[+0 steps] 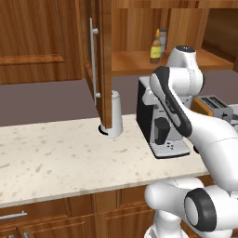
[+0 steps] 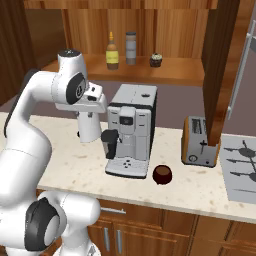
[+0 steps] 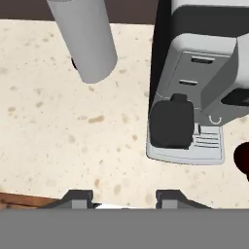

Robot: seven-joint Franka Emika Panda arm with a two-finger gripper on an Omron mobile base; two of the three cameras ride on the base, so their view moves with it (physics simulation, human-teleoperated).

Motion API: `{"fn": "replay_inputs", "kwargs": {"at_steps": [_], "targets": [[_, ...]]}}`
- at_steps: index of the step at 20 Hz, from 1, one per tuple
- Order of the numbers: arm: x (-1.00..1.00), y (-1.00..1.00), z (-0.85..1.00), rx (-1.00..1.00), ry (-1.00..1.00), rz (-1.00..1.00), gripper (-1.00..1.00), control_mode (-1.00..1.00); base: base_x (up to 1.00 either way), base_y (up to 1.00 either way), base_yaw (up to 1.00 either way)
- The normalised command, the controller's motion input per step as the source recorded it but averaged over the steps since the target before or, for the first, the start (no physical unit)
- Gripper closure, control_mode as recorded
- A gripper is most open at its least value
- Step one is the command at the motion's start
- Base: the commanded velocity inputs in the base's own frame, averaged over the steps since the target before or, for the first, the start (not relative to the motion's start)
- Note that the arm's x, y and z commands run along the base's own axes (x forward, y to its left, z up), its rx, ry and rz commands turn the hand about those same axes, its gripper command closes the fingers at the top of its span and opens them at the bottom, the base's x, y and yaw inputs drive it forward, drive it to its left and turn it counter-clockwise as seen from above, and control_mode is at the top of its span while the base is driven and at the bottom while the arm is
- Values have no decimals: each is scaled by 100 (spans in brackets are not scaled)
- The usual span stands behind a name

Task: Pick the cinnamon and honey bottle from the cabinet and place them next to the mug.

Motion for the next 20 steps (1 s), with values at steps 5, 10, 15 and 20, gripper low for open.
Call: {"fn": "replay_inputs", "kwargs": {"at_steps": [5, 10, 15, 20], "targets": [[-32, 0, -2, 0, -4, 0, -100, -100, 0, 0, 0], [-69, -1, 56, 0, -41, 0, -100, -100, 0, 0, 0], [4, 0, 100, 0, -42, 0, -100, -100, 0, 0, 0], [41, 0, 91, 0, -32, -1, -100, -100, 0, 0, 0]]}}
